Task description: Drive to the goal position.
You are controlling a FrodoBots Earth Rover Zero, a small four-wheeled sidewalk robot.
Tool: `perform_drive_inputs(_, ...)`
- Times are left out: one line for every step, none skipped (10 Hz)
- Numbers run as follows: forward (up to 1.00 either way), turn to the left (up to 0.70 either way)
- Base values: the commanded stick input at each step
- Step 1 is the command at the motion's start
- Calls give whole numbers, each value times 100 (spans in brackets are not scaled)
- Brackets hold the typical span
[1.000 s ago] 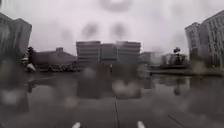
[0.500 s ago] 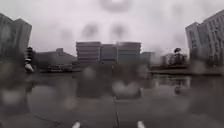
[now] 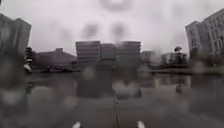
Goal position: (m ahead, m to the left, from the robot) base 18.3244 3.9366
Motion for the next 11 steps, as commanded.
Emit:
perform_drive_inputs(70, 0)
perform_drive_inputs(70, 0)
perform_drive_inputs(70, 0)
perform_drive_inputs(70, 0)
perform_drive_inputs(70, 0)
perform_drive_inputs(70, 0)
perform_drive_inputs(70, 0)
perform_drive_inputs(70, 0)
perform_drive_inputs(70, 0)
perform_drive_inputs(70, 0)
perform_drive_inputs(70, 0)
